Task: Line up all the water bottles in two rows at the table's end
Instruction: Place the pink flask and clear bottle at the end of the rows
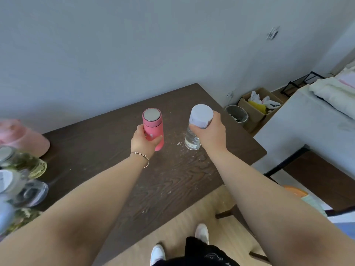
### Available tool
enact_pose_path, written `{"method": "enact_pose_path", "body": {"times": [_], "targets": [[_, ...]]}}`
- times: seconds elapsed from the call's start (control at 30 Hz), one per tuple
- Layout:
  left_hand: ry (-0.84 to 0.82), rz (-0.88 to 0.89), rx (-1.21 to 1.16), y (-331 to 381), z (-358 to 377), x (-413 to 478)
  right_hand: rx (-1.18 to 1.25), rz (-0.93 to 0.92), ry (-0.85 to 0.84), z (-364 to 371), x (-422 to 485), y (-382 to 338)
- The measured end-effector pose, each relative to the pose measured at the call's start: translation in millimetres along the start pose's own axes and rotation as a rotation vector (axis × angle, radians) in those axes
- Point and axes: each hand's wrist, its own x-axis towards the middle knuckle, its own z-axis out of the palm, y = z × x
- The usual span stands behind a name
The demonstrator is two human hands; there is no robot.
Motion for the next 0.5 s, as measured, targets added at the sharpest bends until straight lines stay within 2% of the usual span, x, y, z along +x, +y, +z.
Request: {"method": "enact_pose_path", "body": {"times": [0.17, 0.5], "targets": [[0.059, -0.044, 0.011, -15, -28, -62, 0.009, -0.036, -0.067, -5, -53, -7], [0.333, -0.209, 0.015, -52, -71, -206, 0.097, -0.177, -0.282, -9, -148, -11]]}}
